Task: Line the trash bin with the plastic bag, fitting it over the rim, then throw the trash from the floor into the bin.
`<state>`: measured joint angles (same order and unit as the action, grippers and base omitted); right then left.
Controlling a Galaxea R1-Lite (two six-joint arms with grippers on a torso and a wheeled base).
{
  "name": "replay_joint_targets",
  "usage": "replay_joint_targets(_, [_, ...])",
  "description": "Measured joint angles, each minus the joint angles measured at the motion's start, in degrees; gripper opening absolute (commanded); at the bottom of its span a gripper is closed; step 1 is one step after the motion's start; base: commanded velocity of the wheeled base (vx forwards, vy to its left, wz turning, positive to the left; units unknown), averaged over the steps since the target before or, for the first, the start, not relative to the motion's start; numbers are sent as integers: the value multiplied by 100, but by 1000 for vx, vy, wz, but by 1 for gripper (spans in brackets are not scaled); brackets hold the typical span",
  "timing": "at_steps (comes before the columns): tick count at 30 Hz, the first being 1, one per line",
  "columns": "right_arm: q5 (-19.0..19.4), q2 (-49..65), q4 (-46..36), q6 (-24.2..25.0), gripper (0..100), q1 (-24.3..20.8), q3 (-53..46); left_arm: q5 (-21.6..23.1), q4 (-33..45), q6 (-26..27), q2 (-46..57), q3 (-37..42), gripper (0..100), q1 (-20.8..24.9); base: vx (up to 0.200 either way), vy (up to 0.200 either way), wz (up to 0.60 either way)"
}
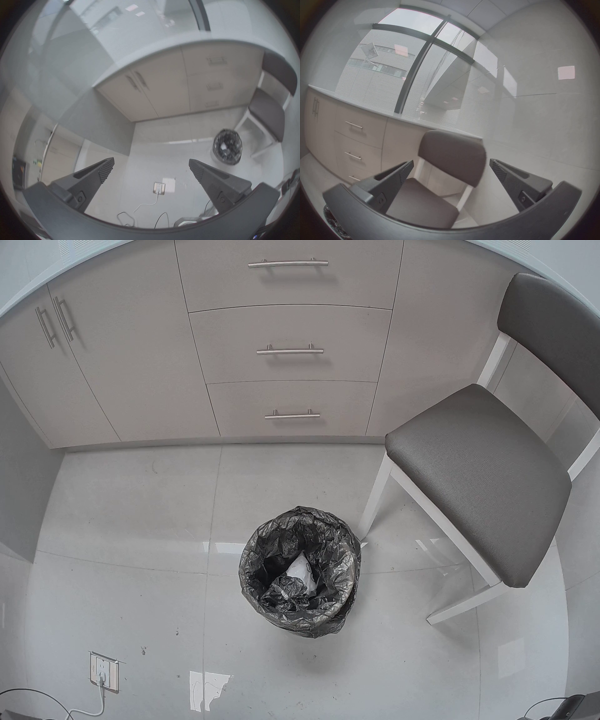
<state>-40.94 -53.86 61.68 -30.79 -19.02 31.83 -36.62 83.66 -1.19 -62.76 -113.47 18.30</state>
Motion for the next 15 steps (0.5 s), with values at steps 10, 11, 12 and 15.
replay_joint_targets(10, [-61,2026,-1612,-145,100,491,-11,963,-1480,160,2740,1937,100,-1535,0,0,0])
replay_joint_targets(11, [-63,2236,-1785,-156,100,522,-22,1097,-1609,160,2990,2226,100,-1662,0,0,0])
replay_joint_targets(12, [-66,2472,-2008,-163,100,549,-38,1231,-1776,157,3226,2519,100,-1768,0,0,0])
replay_joint_targets(15, [-74,2948,-2422,-156,100,583,-66,1523,-2225,152,3792,3327,100,-1935,0,0,0])
